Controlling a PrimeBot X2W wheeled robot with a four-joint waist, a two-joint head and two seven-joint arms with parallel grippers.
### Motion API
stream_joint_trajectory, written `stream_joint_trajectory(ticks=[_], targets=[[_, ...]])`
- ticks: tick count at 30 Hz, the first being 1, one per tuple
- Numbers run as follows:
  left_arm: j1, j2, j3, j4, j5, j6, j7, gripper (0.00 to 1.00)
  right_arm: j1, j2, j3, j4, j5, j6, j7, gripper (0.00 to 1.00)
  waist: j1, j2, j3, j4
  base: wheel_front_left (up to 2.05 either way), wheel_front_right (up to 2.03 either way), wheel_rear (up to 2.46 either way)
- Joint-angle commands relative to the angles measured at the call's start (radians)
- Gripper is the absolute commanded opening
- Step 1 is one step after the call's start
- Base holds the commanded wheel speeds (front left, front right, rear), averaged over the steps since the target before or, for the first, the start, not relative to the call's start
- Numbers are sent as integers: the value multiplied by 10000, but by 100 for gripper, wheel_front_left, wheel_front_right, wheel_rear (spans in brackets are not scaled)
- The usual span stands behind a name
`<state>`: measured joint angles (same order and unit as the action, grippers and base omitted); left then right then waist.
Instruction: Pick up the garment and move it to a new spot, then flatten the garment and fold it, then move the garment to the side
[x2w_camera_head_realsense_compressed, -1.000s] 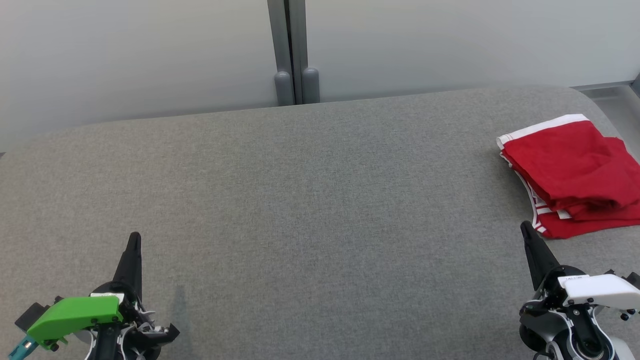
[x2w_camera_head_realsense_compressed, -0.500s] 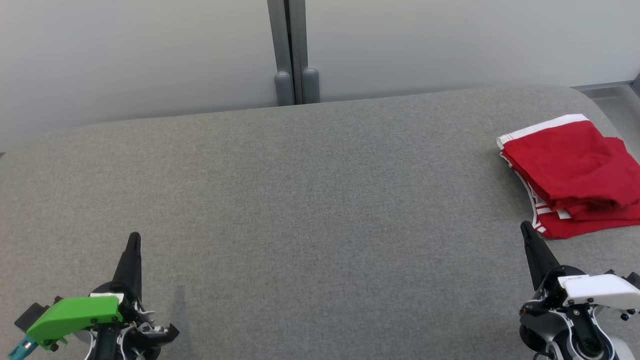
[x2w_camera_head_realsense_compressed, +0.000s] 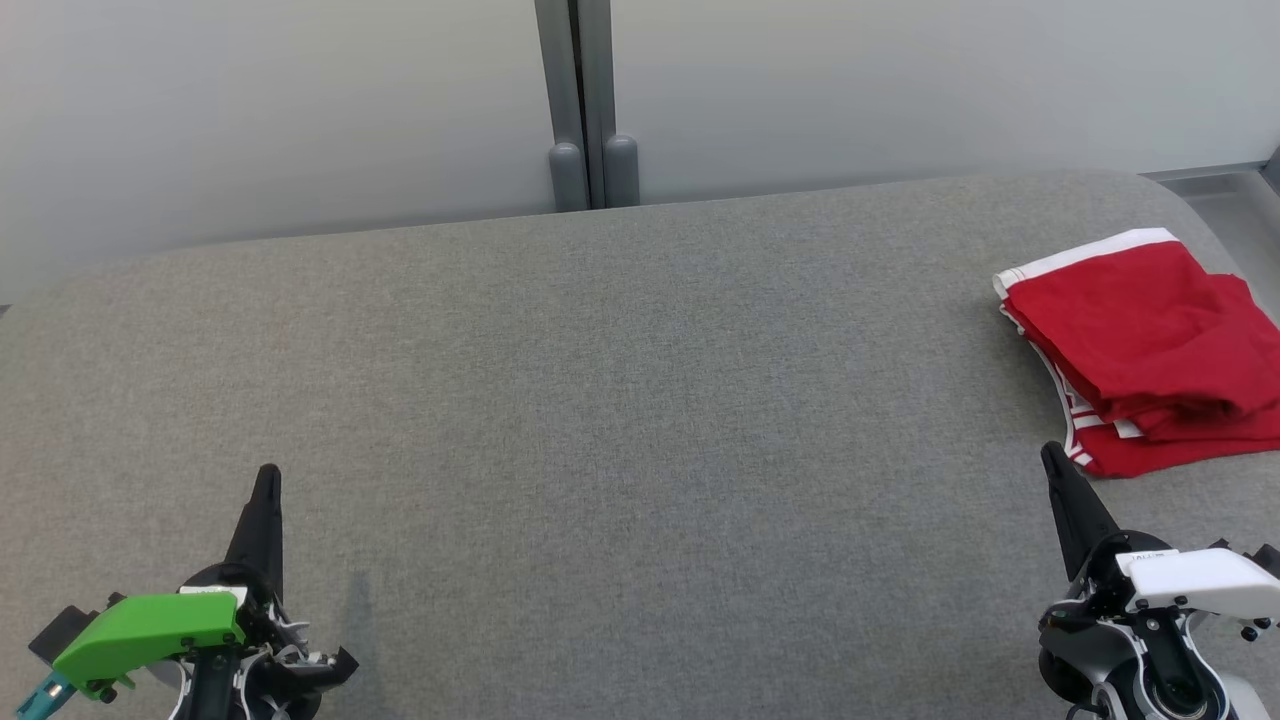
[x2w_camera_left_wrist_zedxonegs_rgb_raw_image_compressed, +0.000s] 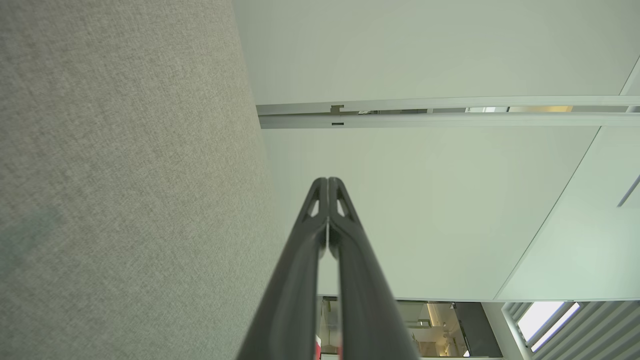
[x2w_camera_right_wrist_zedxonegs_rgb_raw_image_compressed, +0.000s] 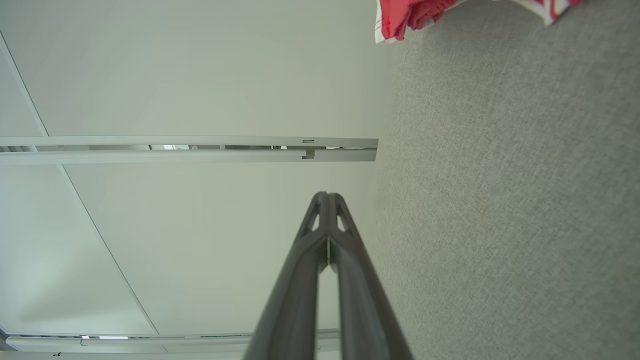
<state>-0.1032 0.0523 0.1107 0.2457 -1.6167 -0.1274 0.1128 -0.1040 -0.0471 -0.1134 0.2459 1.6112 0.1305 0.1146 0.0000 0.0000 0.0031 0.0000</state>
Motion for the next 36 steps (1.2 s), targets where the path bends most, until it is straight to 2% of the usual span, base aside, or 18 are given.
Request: stream_joint_trajectory(ticks=[1, 36], targets=[[-112, 15, 35, -15, 27, -67, 12, 0, -83, -59, -24, -37, 33, 4, 25, 0, 0, 0, 0, 0, 0, 0, 0], [-115, -1, 50, -14, 46, -66, 34, 0, -82, -58, -23, -38, 35, 4, 24, 0, 0, 0, 0, 0, 0, 0, 0]])
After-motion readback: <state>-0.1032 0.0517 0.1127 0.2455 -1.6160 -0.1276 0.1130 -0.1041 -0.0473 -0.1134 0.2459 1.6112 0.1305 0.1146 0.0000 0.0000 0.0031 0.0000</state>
